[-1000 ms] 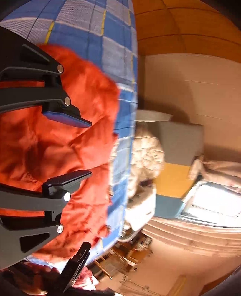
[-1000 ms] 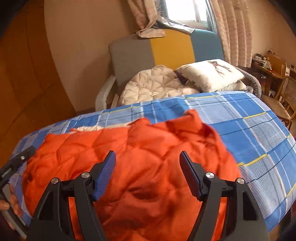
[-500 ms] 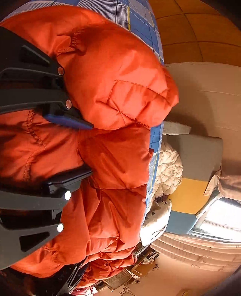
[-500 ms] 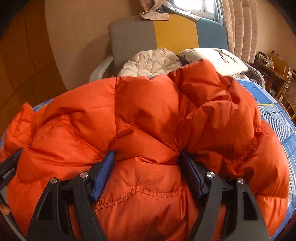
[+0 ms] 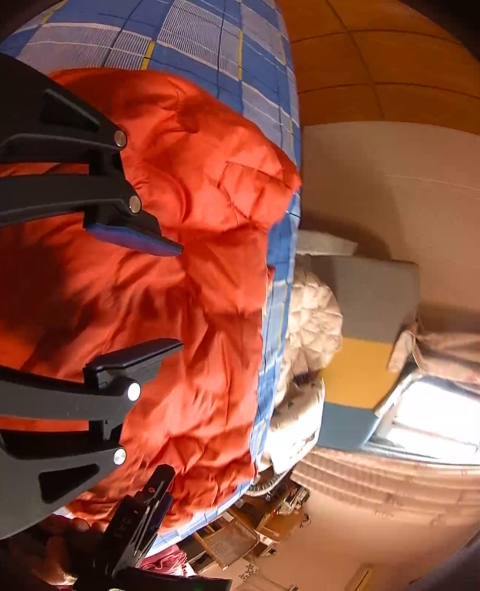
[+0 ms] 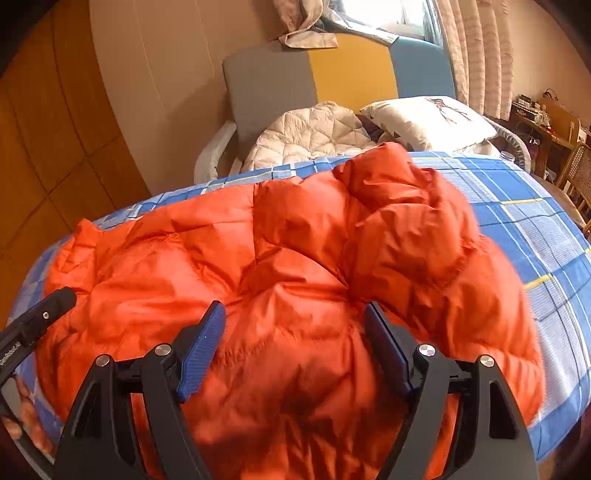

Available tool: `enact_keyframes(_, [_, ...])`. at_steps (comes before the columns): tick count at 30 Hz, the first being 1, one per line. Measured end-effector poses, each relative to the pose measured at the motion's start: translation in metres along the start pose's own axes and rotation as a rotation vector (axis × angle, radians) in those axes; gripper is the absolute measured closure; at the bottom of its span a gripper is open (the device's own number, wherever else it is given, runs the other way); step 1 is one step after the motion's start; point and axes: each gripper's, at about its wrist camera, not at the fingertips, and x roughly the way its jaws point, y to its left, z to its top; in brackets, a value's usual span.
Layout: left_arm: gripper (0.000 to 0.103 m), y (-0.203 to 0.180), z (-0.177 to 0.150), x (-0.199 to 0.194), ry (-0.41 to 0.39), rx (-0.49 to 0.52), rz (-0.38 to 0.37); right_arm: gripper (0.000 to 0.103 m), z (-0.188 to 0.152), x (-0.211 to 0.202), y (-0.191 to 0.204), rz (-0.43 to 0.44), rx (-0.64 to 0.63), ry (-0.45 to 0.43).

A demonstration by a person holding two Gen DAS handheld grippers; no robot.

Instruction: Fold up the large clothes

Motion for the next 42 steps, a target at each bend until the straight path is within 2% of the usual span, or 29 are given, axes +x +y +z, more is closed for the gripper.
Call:
enact_keyframes(7, [0.056, -0.024, -0.015, -0.017, 0.003, 0.03, -0.04, 0.026, -0.024, -0.038, -0.02, -0.021, 0.056, -0.032])
enact_keyframes(10, [0.056, -0.033, -0.025, -0.015, 0.022, 0.044, -0.044, 0.026, -0.036, -0.039, -0.021, -0.04, 0.055, -0.02])
enact_keyframes(13, [0.056, -0.034, -0.037, 0.005, 0.083, 0.054, -0.039, 0.026, -0.046, -0.021, -0.02, -0.083, 0.035, 0.026])
enact_keyframes(17, [0.056, -0.03, -0.043, 0.018, 0.103, 0.053, -0.038, 0.024, -0.048, -0.01, -0.014, -0.121, 0.014, 0.046])
enact_keyframes(24, [0.056, -0.031, -0.043, 0.016, 0.105, 0.065, -0.042, 0.024, -0.051, -0.04, -0.015, -0.098, 0.05, 0.038])
enact_keyframes(27, [0.056, -0.03, -0.044, 0.014, 0.102, 0.059, -0.047, 0.022, -0.059, -0.058, -0.035, -0.054, 0.151, 0.036])
enact_keyframes(31, [0.056, -0.027, -0.045, 0.006, 0.086, 0.041, -0.062, 0.022, -0.077, -0.079, -0.082, 0.046, 0.38, 0.033])
enact_keyframes(33, [0.056, -0.026, -0.047, 0.002, 0.076, 0.038, -0.069, 0.022, -0.087, -0.083, -0.099, 0.064, 0.46, 0.029])
enact_keyframes(39, [0.056, -0.023, -0.049, -0.004, 0.073, 0.059, -0.078, 0.022, -0.105, -0.064, -0.131, 0.165, 0.681, 0.036])
enact_keyframes(42, [0.056, -0.021, -0.05, -0.006, 0.078, 0.08, -0.089, 0.029, -0.103, -0.049, -0.138, 0.223, 0.753, 0.028])
